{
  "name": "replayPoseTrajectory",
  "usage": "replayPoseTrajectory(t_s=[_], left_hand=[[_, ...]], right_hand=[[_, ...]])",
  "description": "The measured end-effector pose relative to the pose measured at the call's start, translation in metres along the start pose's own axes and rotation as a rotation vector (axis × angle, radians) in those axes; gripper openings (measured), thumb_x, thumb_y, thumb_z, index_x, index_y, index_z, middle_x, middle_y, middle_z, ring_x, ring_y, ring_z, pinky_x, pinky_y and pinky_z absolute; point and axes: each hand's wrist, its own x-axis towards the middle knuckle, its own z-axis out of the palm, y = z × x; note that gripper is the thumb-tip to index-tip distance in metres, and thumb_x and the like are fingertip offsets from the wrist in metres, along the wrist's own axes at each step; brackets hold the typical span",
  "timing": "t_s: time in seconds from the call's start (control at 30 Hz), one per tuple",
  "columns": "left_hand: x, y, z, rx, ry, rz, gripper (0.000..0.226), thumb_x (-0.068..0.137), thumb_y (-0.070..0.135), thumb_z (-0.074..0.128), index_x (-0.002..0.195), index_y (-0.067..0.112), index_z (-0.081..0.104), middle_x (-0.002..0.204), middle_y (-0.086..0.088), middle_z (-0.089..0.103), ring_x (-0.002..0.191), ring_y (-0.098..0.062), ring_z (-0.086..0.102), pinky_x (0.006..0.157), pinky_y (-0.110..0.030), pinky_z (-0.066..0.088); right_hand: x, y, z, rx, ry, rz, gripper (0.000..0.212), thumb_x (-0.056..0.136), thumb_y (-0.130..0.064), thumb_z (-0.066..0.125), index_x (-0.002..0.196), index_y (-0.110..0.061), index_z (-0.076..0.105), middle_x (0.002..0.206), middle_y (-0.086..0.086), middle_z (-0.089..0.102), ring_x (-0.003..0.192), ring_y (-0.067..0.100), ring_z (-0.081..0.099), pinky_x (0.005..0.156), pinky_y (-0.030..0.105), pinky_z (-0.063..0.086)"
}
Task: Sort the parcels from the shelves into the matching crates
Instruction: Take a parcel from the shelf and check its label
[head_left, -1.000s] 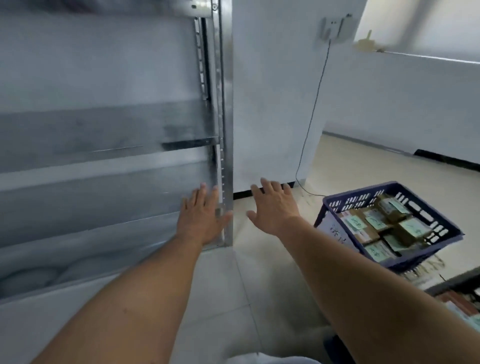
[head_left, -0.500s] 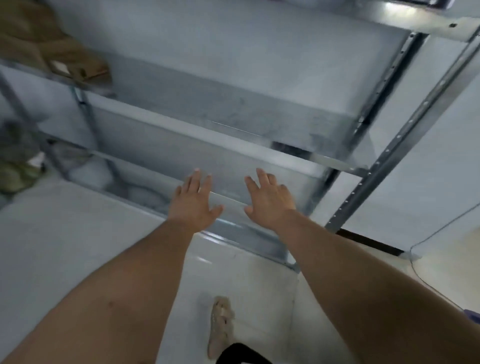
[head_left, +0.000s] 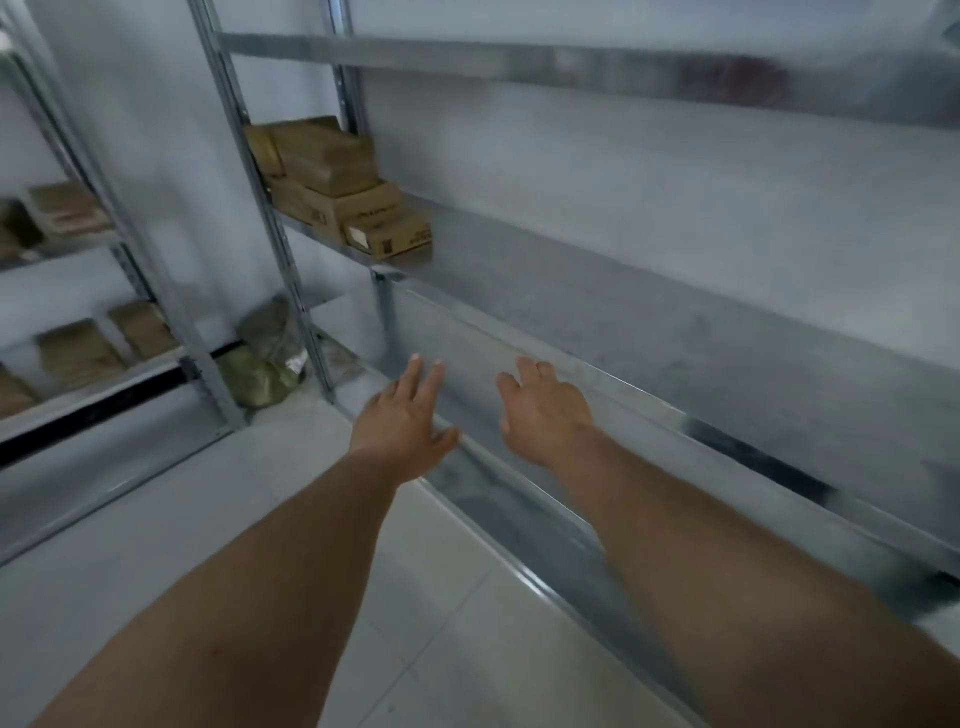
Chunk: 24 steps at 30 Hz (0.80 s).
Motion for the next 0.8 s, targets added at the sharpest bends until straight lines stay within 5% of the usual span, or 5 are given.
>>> replayPoseTrajectory(t_s=[0.43, 0.8], left_hand=[[0.079, -0.109, -0.007, 0.041, 0.013, -0.204, 0.083, 0.093, 0.057, 0.042, 0.152, 0.025, -0.006, 0.161, -0.004, 0.006, 0.145, -0.024, 0.017, 0.114, -0.038, 0.021], [0.229, -0.232, -0.019, 0.007, -0.033, -0.062, 0.082, 0.093, 0.057, 0.042, 0.153, 0.025, -0.003, 0.161, -0.004, 0.007, 0.146, -0.026, 0.015, 0.116, -0.043, 0.021]], right_hand=[[0.155, -0.058, 0.001, 0.017, 0.011, -0.198, 0.041, 0.095, -0.031, 0.050, 0.129, -0.010, 0.042, 0.136, 0.014, 0.035, 0.125, 0.030, 0.035, 0.089, 0.041, 0.042], [0.315, -0.113, -0.004, -0.010, 0.016, -0.063, 0.041, 0.095, -0.033, 0.048, 0.130, -0.012, 0.042, 0.133, 0.013, 0.040, 0.122, 0.028, 0.040, 0.090, 0.037, 0.042]])
